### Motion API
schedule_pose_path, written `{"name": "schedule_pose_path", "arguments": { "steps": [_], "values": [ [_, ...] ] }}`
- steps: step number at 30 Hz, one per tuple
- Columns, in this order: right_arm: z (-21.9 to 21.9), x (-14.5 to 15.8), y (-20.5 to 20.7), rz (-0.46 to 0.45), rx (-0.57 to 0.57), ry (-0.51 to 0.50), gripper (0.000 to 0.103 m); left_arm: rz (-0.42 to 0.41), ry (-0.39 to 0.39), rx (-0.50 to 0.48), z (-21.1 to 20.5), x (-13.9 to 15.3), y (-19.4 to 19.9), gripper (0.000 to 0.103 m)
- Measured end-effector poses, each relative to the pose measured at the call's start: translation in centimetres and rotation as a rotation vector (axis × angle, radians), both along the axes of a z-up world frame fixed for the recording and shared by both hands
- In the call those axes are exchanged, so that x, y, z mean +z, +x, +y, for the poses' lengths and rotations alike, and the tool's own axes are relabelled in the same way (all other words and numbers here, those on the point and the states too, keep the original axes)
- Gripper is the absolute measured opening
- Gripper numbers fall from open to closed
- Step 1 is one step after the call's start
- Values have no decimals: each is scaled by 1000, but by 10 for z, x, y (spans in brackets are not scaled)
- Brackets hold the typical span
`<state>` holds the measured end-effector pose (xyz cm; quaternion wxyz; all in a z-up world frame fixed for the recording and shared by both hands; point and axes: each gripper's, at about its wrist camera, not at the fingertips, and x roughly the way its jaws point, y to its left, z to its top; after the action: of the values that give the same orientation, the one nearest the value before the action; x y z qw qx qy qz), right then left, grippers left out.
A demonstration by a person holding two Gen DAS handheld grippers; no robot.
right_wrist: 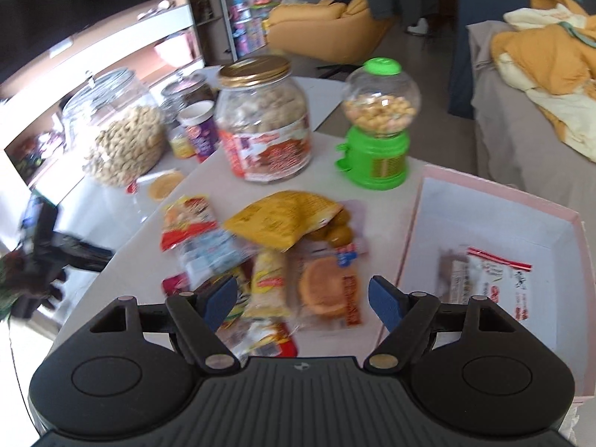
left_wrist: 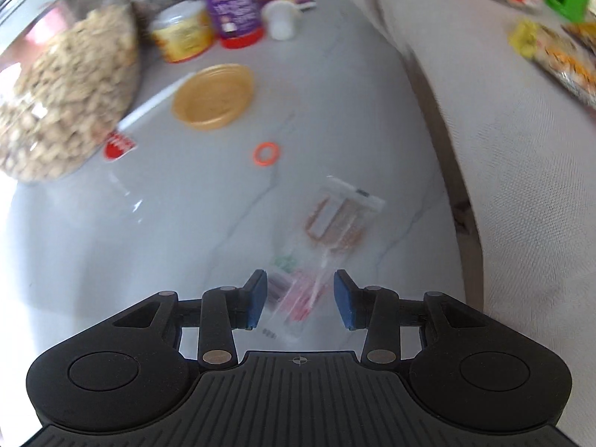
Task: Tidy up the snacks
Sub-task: 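Grasp the yellow chip bag with the right tool while the left tool holds the cookie packet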
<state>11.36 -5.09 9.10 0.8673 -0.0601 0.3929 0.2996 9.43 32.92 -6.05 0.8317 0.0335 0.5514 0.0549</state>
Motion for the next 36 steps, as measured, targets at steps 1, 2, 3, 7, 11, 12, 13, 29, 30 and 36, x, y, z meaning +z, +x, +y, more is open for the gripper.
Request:
{"name": "schedule_pose_path", "arguments": {
  "steps": [1, 2, 3, 7, 11, 12, 13, 29, 30, 36],
  "values": [
    [2, -1, -3, -3, 16, -17, 78, -8, -4, -15, -3, -3, 5, 45],
    [4, -3, -5, -6, 28, -34, 78, -19, -6, -25, -4, -5, 8, 45],
    [6, -5, -7, -8, 38, -50, 78, -28, -4, -29, -6, -6, 11, 47],
    [9, -13, -6, 13, 68, -68, 78, -54, 2, -20, -4, -15, 30, 53],
    [14, -21, 2, 45, 65, -62, 78, -93, -95, 68, 12, -20, 40, 52],
    [16, -23, 5, 51, 63, -57, 78, -104, -107, 86, 15, -22, 44, 49],
    [20, -23, 8, 56, 61, -51, 78, -112, -109, 103, 16, -22, 43, 49],
    [56, -30, 64, 72, -115, 69, 78, -339, -255, 367, 48, 21, -26, 42],
    [54, -29, 63, 63, -120, 64, 78, -379, -248, 375, 47, 36, -32, 43],
    [39, -23, 73, 63, -170, 111, 78, -535, -281, 166, -20, 118, -66, 43]
  ]
}}
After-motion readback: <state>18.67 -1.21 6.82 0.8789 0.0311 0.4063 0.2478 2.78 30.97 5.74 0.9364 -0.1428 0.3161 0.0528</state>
